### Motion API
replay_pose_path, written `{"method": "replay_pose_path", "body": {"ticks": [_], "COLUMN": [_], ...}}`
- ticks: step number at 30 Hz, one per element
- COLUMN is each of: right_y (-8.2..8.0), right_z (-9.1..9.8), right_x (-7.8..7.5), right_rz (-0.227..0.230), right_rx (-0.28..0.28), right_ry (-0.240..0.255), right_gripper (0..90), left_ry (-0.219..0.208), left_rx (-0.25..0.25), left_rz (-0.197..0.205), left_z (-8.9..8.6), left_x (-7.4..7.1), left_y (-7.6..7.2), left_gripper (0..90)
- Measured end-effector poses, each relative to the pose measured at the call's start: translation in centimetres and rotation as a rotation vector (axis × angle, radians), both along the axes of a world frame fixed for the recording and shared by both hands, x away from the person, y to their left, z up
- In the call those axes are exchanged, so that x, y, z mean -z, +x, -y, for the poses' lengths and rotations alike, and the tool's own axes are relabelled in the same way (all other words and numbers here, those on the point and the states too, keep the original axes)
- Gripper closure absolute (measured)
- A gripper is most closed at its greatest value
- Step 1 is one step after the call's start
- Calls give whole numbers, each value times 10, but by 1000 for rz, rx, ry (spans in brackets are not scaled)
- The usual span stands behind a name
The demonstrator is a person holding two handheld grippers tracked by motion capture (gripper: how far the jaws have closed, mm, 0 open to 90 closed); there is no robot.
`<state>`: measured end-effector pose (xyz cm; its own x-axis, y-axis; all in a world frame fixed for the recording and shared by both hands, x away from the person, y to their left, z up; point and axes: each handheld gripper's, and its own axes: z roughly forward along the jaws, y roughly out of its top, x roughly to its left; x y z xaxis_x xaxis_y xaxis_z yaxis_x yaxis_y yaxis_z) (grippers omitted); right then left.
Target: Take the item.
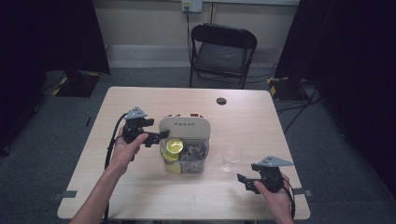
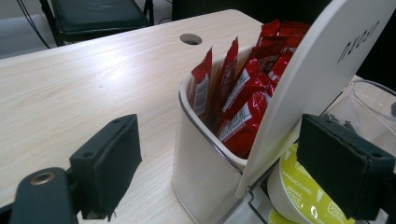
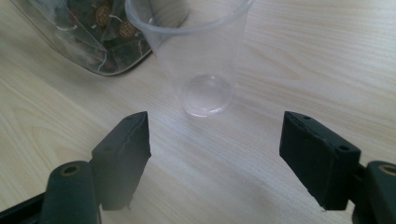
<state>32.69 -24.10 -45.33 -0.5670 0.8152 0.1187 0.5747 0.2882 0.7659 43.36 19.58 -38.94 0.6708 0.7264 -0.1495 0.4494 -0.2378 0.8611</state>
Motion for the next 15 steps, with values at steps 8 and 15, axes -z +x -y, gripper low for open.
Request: {"method": "replay_pose_path", "body": {"ticks": [8, 15], "right_y": [-6, -9], "right_z": [-4, -9], "right_x": [-20, -34], "right_rz": [25, 50], "right_rx": [-32, -48], "right_ry": [36, 73], "right_gripper": [284, 323], "left_ry": [-5, 5], "left_rx": [1, -1], "left_rz": [-1, 7], "left_z": [0, 0], "left_x": [0, 0], "left_y": [0, 0], "left_gripper": [132, 133]}}
